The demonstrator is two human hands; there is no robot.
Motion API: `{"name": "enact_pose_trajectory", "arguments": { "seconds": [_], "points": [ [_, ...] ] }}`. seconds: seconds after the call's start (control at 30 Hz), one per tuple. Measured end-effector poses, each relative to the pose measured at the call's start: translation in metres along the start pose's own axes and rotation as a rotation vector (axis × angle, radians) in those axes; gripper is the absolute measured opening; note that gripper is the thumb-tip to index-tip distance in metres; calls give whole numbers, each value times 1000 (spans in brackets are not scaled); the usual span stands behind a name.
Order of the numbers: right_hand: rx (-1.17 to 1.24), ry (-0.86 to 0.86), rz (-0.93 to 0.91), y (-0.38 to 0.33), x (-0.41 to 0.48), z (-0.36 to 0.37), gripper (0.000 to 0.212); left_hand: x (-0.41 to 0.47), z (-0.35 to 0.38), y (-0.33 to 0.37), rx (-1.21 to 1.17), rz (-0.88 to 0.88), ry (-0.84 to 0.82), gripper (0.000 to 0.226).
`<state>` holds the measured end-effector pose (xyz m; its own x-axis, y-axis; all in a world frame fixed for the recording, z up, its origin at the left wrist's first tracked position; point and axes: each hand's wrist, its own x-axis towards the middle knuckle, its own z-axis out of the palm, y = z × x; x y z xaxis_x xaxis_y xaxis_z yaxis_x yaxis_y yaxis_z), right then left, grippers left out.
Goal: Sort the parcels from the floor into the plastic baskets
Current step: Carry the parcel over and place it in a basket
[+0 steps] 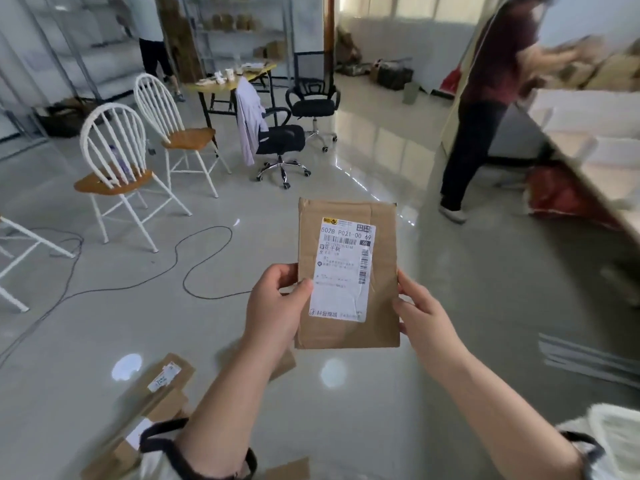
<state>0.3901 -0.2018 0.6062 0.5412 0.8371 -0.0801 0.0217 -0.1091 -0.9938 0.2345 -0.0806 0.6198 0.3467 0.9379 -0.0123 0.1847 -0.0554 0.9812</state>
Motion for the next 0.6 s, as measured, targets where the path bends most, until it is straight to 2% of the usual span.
{"name": "enact_pose_trajectory", "arguments": {
  "seconds": [0.2,0.6],
  "points": [
    [-45,127,-150,-8,-41,-68,80,-7,71,26,-33,81,-262,14],
    [-33,580,-122,-6,-139,-259,93,-80,293,83,-58,164,-714,17]
  ]
}}
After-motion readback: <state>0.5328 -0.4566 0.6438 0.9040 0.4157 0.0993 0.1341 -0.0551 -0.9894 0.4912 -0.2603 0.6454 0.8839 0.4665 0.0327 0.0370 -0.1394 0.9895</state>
